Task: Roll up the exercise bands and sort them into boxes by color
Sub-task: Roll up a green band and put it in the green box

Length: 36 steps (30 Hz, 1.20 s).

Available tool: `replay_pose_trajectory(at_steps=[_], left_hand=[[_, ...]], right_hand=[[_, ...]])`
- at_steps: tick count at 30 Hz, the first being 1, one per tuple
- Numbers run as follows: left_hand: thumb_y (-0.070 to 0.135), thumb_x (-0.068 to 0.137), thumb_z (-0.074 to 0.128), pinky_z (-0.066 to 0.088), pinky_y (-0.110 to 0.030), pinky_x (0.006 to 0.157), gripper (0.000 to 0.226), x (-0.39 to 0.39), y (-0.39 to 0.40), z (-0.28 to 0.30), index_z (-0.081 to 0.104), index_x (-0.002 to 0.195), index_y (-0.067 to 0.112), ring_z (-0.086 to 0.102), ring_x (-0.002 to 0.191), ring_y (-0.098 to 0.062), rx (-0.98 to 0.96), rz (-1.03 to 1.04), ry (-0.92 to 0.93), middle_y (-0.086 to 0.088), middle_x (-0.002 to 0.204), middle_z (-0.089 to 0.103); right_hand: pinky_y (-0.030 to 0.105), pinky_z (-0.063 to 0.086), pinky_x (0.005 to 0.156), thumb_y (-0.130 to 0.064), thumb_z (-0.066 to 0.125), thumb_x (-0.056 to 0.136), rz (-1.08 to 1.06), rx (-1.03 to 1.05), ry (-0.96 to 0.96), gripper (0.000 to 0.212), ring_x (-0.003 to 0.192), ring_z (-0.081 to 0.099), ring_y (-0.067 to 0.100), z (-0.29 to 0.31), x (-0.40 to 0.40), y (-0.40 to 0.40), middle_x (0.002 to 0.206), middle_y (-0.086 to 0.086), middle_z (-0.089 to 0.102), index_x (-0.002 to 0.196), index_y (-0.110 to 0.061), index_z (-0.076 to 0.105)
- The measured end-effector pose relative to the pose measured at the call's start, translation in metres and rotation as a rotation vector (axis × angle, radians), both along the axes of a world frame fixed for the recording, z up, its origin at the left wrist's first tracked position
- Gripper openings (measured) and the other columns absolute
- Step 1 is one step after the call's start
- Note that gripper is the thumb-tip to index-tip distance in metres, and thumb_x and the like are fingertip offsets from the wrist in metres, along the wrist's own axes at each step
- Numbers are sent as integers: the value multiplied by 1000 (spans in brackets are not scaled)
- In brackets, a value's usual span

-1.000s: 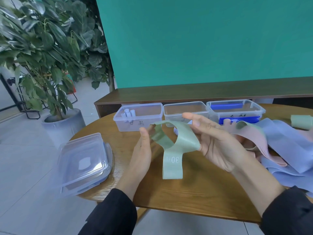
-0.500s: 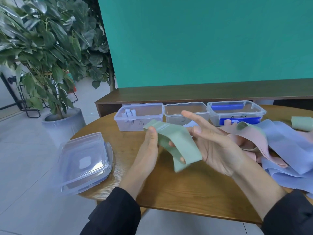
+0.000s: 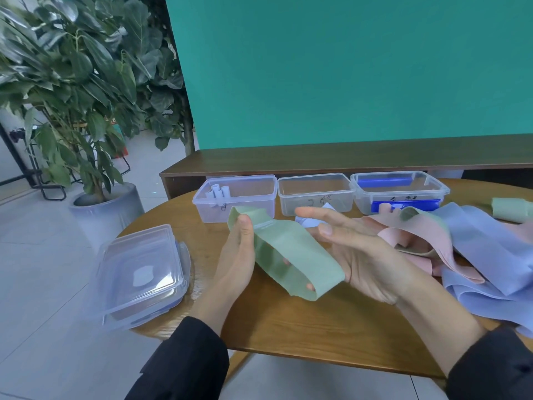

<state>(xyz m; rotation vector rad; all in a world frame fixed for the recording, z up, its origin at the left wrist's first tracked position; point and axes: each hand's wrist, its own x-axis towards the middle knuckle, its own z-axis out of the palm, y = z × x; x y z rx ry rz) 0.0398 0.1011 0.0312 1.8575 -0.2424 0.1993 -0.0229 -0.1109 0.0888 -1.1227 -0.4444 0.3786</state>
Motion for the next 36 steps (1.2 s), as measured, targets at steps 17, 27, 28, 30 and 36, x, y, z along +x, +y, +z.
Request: replay_pose_trajectory(at_steps=[17,27,28,30,36], left_hand=[[10,102,58,56,-36,88,28,-50,-27,60,71,118,30,71,99,-18,-294,-84,-234,-2,106,77],[16,101,60,54,-19,78,17,-92,-31,89,76,105,17,72,92,-9,-223,-102,-323,6,96,78],[15,101,60,54,-19,78,17,-96,-30,93,77,105,18,72,91,-8,-221,-105,-337,7,96,78],[15,100,61,56,-21,80,17,-107,-27,101,77,107,17,73,93,-11,-212,-124,-365,6,97,79],[29,84,82,58,-51,89,11,-130,-15,115,80,93,25,74,93,-20,-253,-11,-482,4,93,79]], right_hand=[[33,58,81,-59,69,84,-557,-853,-407,35,85,71,4,-3,-1,8,92,-11,75,107,-33,64],[40,60,73,-34,76,88,-880,-470,-722,32,100,67,8,22,-29,24,102,-22,70,118,-36,68],[41,61,70,-33,76,88,-886,-454,-730,28,98,67,10,25,-33,25,101,-18,71,115,-33,72],[36,61,62,-26,77,88,-888,-377,-729,19,91,67,16,33,-43,27,93,-9,71,107,-28,76],[35,57,66,-15,81,84,-849,-272,-776,15,76,59,18,66,-72,31,88,1,63,93,-27,78]])
